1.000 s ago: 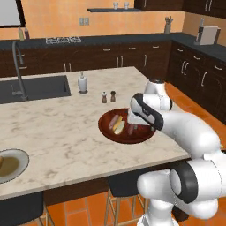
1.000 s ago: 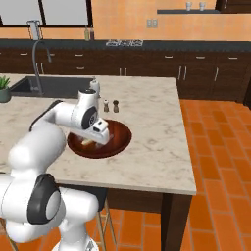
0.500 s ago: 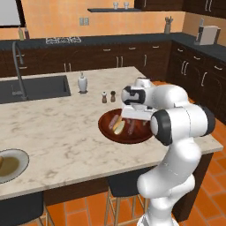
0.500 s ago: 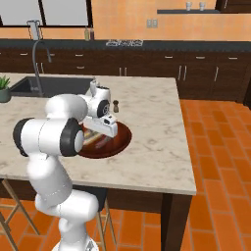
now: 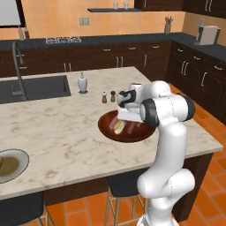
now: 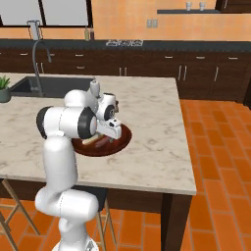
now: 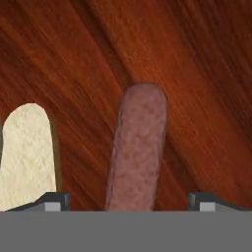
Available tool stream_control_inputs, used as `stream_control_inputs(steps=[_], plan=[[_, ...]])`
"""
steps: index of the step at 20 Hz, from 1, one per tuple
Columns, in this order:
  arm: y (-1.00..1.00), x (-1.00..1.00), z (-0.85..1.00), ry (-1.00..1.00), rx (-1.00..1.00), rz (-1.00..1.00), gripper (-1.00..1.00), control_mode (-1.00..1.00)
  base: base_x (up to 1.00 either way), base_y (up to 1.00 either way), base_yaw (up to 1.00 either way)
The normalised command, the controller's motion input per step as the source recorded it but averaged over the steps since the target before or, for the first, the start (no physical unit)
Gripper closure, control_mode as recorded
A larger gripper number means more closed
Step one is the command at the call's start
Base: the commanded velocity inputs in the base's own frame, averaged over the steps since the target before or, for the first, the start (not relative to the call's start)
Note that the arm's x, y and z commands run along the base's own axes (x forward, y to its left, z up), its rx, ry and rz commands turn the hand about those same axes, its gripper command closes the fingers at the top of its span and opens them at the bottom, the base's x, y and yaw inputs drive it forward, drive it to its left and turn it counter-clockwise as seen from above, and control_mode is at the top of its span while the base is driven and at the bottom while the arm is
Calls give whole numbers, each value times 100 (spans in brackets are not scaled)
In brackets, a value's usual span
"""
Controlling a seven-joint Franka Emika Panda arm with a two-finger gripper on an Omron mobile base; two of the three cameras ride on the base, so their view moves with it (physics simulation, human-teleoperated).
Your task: Place one bun and one sausage from the bowl on each plate.
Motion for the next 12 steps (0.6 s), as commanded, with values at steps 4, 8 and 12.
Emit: stream_control_inputs(steps=[4, 8, 12], plan=[[-2, -10, -41, 0, -1, 0, -100, -100, 0, 0, 0], [-8, -77, -44, -5, 0, -2, -100, -100, 0, 0, 0], [-22, -64, -34, 0, 1, -2, -100, -100, 0, 0, 0]])
